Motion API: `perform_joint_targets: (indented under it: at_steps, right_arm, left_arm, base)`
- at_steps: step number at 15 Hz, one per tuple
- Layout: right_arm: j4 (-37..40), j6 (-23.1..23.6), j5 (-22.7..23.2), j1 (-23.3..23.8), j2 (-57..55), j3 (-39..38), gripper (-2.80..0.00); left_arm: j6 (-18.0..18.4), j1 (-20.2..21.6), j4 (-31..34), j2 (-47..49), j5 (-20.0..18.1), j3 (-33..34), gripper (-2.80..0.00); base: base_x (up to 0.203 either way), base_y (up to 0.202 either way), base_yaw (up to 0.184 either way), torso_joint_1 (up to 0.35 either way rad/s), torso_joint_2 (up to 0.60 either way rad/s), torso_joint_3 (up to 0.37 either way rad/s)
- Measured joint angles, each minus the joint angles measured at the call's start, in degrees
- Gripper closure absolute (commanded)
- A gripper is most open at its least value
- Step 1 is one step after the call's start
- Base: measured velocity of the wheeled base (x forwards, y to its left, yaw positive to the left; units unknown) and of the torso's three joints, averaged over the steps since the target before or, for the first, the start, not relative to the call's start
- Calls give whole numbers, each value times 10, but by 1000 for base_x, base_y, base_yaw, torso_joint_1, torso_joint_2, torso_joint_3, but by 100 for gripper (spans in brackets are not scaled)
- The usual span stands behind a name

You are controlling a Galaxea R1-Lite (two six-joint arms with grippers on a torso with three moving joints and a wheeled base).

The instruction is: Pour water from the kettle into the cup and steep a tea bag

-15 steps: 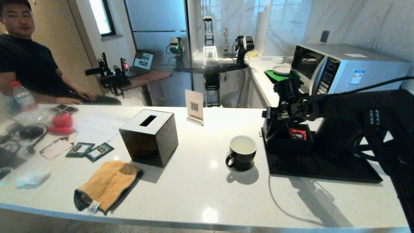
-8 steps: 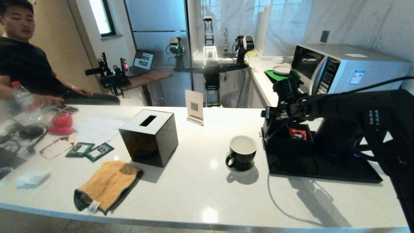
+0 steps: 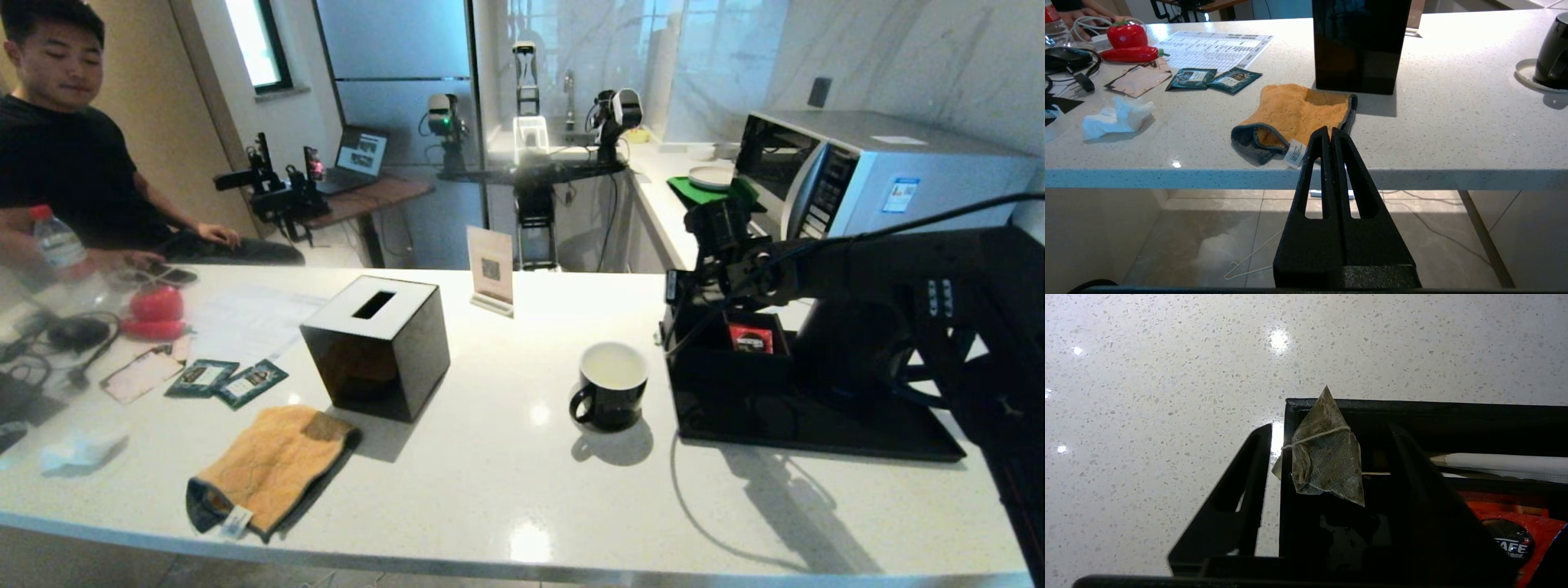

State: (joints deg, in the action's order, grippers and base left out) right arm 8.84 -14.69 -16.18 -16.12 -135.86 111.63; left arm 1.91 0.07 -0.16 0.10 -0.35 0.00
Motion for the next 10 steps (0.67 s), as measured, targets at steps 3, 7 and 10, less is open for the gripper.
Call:
perform_joint_targets:
  at_steps: [3,7,10]
  right_arm:
    - [-1,0,0,-2,-1,0,0]
    - [-2,0,0,-6,-1,0,0]
    - [-3,-1,0,-7,-1,0,0]
  left_arm:
    - [0,0,0,0,0,0,0]
    - [0,0,0,0,0,0,0]
    - [0,0,0,0,0,0,0]
  base:
    - [0,0,0,0,0,0]
    - [0,0,0,0,0,0]
    - [0,0,0,0,0,0]
